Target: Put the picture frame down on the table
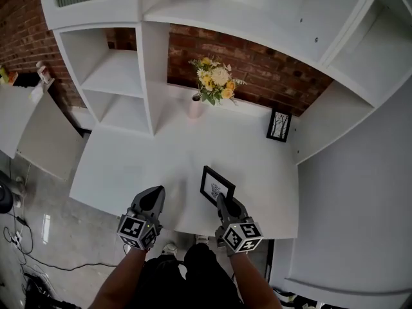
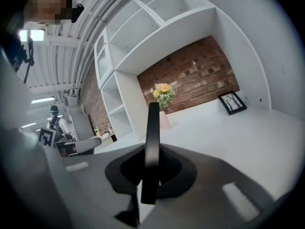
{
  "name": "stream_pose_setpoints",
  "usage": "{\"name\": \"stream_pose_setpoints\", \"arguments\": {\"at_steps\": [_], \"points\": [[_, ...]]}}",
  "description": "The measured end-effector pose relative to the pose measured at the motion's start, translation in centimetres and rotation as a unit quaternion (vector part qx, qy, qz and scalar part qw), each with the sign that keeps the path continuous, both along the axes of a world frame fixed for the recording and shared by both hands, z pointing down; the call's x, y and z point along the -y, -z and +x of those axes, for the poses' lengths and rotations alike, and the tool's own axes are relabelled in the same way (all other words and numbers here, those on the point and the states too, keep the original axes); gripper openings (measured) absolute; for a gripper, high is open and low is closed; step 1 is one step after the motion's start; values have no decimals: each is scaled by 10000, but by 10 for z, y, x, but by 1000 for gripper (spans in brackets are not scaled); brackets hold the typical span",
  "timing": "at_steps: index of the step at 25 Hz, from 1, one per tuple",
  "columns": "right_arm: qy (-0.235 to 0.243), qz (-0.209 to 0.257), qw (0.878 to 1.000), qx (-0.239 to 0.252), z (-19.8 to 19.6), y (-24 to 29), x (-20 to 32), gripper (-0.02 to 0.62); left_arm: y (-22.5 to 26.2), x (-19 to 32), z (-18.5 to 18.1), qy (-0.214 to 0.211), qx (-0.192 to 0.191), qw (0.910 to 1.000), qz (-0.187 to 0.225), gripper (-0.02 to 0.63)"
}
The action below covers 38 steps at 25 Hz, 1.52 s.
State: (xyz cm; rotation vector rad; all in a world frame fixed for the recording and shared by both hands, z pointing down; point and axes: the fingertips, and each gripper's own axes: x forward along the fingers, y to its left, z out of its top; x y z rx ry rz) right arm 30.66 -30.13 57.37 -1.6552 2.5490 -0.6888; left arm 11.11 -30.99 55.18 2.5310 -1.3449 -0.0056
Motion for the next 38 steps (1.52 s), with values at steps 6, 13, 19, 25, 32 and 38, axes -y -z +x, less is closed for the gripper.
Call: {"name": "stream_pose_setpoints", "arguments": {"at_steps": [6, 13, 19, 25, 32, 38], "points": [[661, -513, 9941, 694, -15, -10, 17, 25, 2, 8, 4, 249, 30, 9997, 10, -8], [624, -1084, 9882, 888, 0, -25, 34, 32, 1, 16, -3, 526, 117, 9985, -5, -8], [423, -1384, 9859, 841, 9, -43, 44, 72, 4, 24, -5, 645, 160, 9978, 79, -8], [334, -1414, 9869, 707, 14, -56, 49, 94, 3, 26, 2, 689, 119, 9975, 42, -8], [82, -1781, 9795, 935, 25, -68, 54, 114, 2, 23, 2, 678, 140, 9976, 3, -8], [-223, -2085, 9735, 914, 37, -79, 55, 147, 1, 24, -5, 734, 129, 9972, -31, -8]]}}
